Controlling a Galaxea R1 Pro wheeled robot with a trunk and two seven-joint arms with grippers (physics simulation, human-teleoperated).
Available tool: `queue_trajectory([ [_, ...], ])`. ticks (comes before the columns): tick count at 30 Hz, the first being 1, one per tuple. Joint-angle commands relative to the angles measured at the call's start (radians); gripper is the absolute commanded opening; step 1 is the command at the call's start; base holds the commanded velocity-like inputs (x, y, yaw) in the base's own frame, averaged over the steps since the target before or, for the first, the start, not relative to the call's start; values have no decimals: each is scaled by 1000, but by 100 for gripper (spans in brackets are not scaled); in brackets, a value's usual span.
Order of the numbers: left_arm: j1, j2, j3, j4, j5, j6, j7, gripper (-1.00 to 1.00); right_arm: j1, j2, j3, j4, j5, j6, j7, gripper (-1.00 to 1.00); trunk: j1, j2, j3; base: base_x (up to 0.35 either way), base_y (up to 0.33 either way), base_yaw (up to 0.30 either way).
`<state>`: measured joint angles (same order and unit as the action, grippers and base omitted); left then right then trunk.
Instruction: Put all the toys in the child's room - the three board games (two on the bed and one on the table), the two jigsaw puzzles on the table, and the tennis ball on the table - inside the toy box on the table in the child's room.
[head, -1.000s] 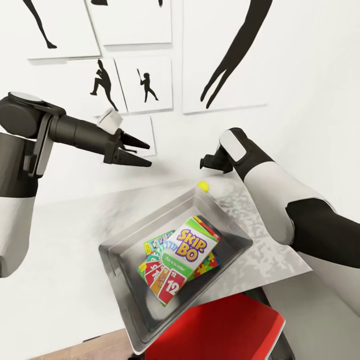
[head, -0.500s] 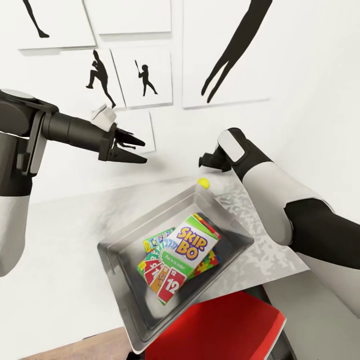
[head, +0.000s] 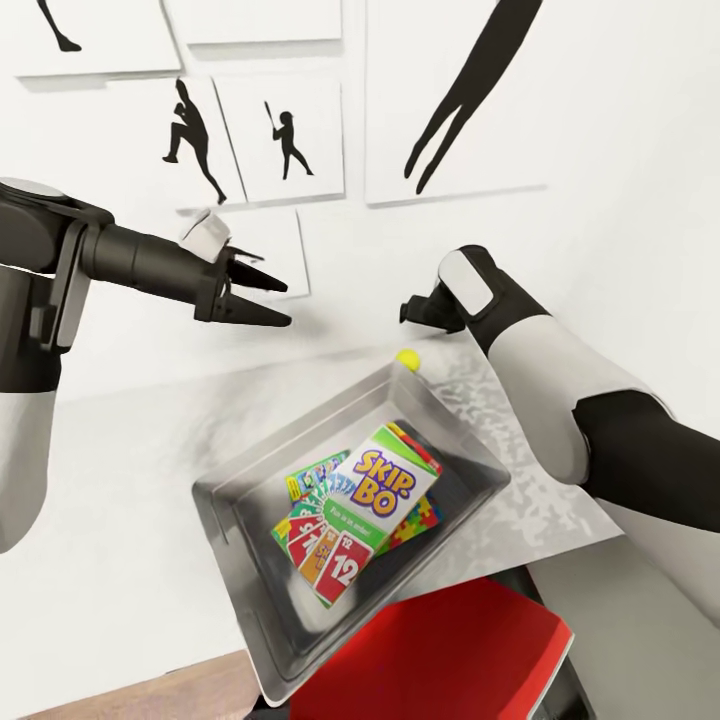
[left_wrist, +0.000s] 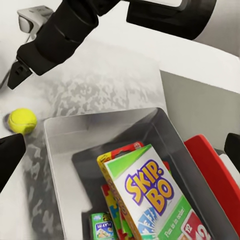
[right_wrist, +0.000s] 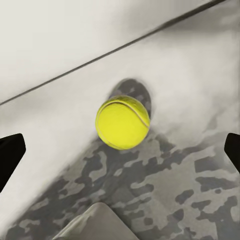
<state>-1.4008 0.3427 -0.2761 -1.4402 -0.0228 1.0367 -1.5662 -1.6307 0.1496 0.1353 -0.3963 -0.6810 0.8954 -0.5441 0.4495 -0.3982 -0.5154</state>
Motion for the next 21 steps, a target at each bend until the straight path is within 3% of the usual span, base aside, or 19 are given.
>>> queue_trajectory([
  [1, -1, 1, -2, 0, -2, 11, -5, 100, -2, -1, 8, 0, -11, 2, -8, 100, 0, -2, -3, 0, 0, 0],
  [21, -1, 1, -2, 0, -2, 11, -5, 100, -3, 2, 13, 2, -9, -4, -8, 100, 0, -2, -36, 0, 0, 0],
])
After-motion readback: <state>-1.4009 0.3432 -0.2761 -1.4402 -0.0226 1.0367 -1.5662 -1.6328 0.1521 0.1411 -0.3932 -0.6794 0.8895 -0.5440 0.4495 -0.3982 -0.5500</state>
